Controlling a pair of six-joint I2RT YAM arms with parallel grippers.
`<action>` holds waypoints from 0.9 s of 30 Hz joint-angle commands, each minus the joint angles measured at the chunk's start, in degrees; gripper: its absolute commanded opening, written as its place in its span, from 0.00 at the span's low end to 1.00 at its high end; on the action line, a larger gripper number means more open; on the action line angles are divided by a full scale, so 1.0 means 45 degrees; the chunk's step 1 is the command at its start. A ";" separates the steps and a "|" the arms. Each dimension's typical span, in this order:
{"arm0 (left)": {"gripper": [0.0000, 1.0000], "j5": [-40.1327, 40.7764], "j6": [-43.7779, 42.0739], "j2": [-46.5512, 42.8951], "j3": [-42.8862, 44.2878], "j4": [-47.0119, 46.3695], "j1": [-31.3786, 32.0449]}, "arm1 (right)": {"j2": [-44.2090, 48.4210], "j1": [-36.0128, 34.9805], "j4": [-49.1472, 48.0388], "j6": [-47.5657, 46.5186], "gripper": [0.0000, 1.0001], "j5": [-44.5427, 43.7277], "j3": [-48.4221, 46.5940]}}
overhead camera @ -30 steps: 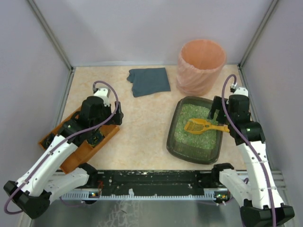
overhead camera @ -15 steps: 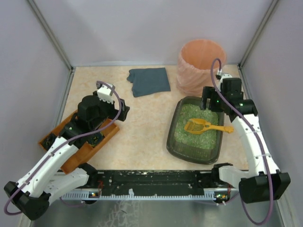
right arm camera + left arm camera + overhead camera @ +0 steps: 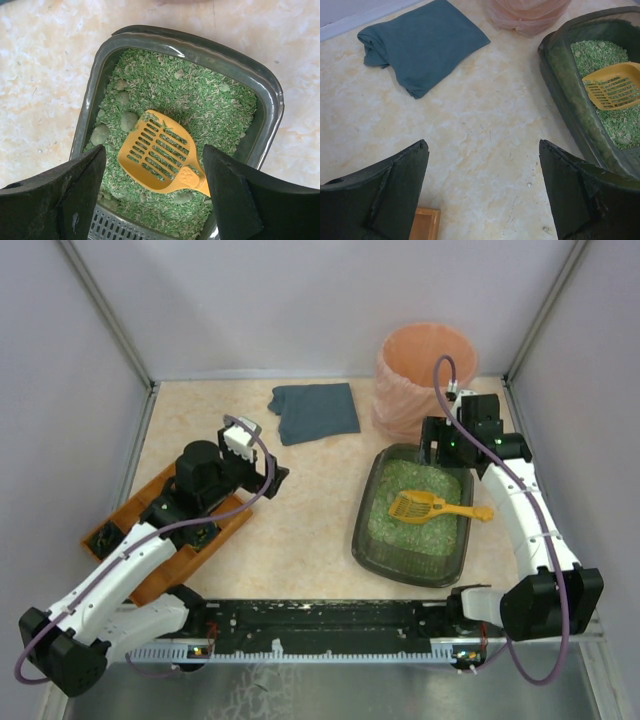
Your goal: Clean the litter box
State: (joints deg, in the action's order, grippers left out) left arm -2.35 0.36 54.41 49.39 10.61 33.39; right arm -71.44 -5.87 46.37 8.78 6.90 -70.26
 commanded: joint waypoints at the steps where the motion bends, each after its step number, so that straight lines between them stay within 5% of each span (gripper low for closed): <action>1: 0.95 -0.0583 -0.0253 0.0171 -0.0197 -0.0802 0.0081 | 0.0208 0.0147 -0.0494 -0.0051 0.78 -0.0406 -0.0595; 8: 0.92 -0.1173 -0.0246 0.0259 -0.0439 -0.1145 0.0081 | 0.0085 0.0106 0.1863 -0.0668 0.77 -0.0222 -0.0518; 13: 0.89 -0.1462 -0.0255 0.0480 -0.0400 -0.1182 0.0081 | 0.0630 0.0040 0.2070 0.0711 0.66 -0.0752 0.0742; 22: 0.88 -0.1568 0.0030 0.0671 -0.0464 -0.1335 0.0081 | 0.2770 -0.0005 0.0357 0.4464 0.65 -0.2654 0.2046; 27: 0.89 -0.1519 0.0149 0.0664 -0.0535 -0.1337 0.0081 | 0.4756 0.0009 0.0643 0.6062 0.67 -0.6463 0.2488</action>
State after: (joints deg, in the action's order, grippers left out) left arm -8.32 0.25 57.32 47.68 6.87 33.41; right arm -56.97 -5.96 51.81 27.59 -7.75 -59.90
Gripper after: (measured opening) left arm 0.882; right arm 0.657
